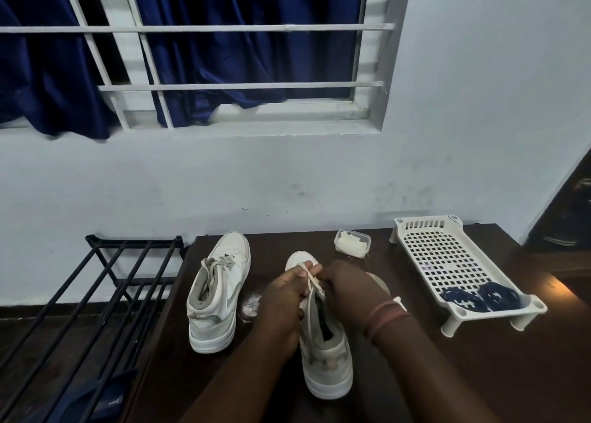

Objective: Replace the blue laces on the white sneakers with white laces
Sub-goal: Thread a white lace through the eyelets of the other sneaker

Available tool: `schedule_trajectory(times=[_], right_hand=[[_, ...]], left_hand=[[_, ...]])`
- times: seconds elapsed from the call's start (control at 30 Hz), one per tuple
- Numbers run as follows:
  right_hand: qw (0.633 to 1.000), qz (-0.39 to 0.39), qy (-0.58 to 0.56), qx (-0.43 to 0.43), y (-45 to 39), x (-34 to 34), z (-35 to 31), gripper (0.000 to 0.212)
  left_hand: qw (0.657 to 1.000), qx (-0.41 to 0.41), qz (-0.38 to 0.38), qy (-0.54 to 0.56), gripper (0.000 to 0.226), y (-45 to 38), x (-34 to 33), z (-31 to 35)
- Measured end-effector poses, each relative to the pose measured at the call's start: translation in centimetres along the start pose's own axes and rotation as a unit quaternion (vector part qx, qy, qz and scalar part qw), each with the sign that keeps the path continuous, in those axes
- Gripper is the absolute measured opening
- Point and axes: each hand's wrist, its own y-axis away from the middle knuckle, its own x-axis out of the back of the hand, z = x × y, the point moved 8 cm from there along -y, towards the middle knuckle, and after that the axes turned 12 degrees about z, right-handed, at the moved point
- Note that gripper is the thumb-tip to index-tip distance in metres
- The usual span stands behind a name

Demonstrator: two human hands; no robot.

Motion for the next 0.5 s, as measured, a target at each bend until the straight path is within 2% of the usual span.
schedule_trajectory(times=[0.13,0.27,0.33,0.4,0.43,0.5], right_hand=[[0.997,0.014,-0.075,0.006,0.1,3.6,-0.8,0.018],[0.977,0.075,-0.200,-0.011,-0.1,7.0,-0.4,0.026],[0.962,0.112,-0.243,-0.051,-0.1,7.0,0.6,0.026],[0.954,0.156,-0.237,-0.096,-0.1,5.7,1.9,0.021],[0.953,0.159,-0.227,-0.120,-0.1,4.7,2.4,0.017],[0.962,0.117,-0.202,-0.141,-0.2,2.7,2.8,0.010]], left_hand=[[0.993,-0.058,0.009,-0.098,0.028,-0.4,0.5,0.6],[0.953,-0.144,-0.028,-0.266,0.042,-0.6,-0.4,2.0],[0.954,-0.139,-0.039,-0.263,0.040,-0.4,-0.7,1.7],[0.955,-0.147,-0.039,-0.255,0.032,-0.2,-0.9,1.7],[0.959,-0.148,-0.040,-0.240,0.029,-0.2,-0.9,1.8],[0.979,-0.110,-0.045,-0.168,0.025,-0.3,-0.8,1.4]])
